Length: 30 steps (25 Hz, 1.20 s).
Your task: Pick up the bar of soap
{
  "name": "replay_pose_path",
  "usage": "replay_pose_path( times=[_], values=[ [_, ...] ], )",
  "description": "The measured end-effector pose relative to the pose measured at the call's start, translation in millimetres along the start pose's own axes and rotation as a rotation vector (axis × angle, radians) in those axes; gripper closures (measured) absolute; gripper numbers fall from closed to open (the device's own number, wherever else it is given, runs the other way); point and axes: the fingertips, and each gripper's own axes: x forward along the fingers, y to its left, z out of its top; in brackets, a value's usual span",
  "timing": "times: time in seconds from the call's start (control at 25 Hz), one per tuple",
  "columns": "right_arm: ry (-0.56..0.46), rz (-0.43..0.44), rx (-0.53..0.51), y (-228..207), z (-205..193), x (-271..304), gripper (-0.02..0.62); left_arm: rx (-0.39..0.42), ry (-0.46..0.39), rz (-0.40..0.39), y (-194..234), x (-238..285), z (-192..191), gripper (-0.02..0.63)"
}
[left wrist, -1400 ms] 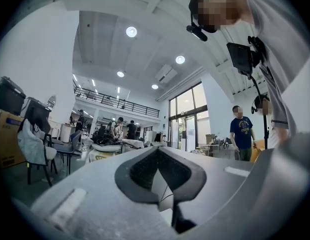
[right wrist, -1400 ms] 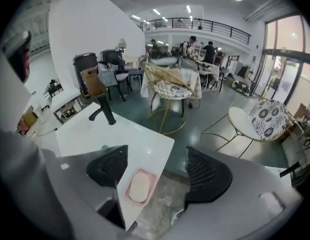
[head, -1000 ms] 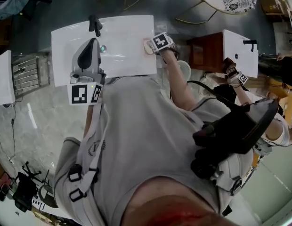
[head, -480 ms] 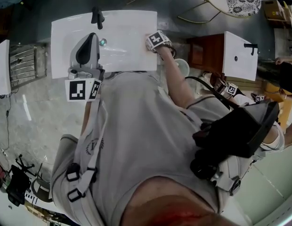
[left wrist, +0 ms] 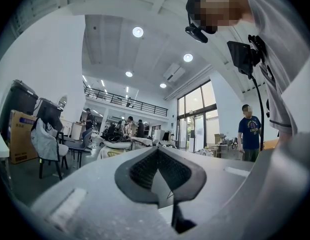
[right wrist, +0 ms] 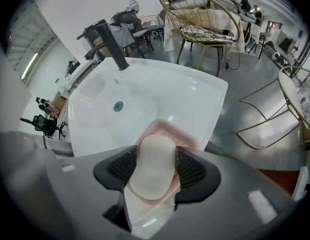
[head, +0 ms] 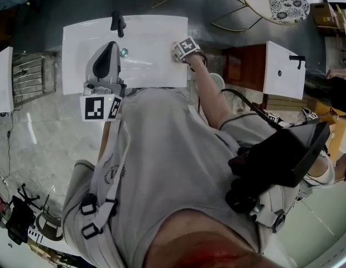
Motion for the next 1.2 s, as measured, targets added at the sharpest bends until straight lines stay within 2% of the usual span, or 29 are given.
replay_pose_path(
  times=[0.12, 0.2, 0.28, 0.36, 0.52, 0.64, 0.68, 0.84, 0.92, 1.0, 1.04, 1.2],
  values=[
    [-0.024, -0.015, 0.004, -4, 2, -10, 0.390, 0.000, -0.003, -0.002, -1, 0, 2, 0.607],
    [-0.046, -0.016, 0.008, -5, 5, -17, 0.446, -0.003, -0.004, 0.002, 1, 0, 2, 0.607],
    [-0.043, 0.006, 0.007, -3, 6, -17, 0.460, -0.007, -0.005, 0.005, 3, 0, 1, 0.607],
    [-0.025, 0.019, -0.016, 0, 5, -15, 0.452, -0.009, -0.004, 0.000, 1, 1, 0, 0.607],
    [-0.014, -0.023, -0.066, -4, 7, -11, 0.426, -0.011, -0.001, -0.021, -7, 4, -1, 0.607],
    [0.011, -0.031, -0.053, -11, 9, -10, 0.308, -0.010, -0.002, -0.026, -9, 5, 0, 0.607],
    [0.020, -0.033, -0.046, -13, 10, -12, 0.301, -0.010, -0.002, -0.025, -8, 5, 0, 0.607],
    [0.021, -0.025, -0.054, -8, 13, -13, 0.305, -0.012, 0.002, -0.015, -2, 4, -2, 0.607],
    [0.018, -0.035, -0.078, -2, 13, -7, 0.287, -0.015, 0.005, -0.012, -1, 4, -4, 0.607],
    [0.017, -0.094, -0.093, -5, 13, -5, 0.321, -0.017, 0.005, -0.013, 0, 4, -4, 0.607],
    [0.022, -0.123, -0.093, -8, 12, -5, 0.370, -0.019, 0.005, -0.014, 0, 5, -4, 0.607],
    [0.030, -0.149, -0.094, -11, 13, -7, 0.368, -0.024, 0.006, -0.018, 1, 5, -4, 0.607]
  ],
)
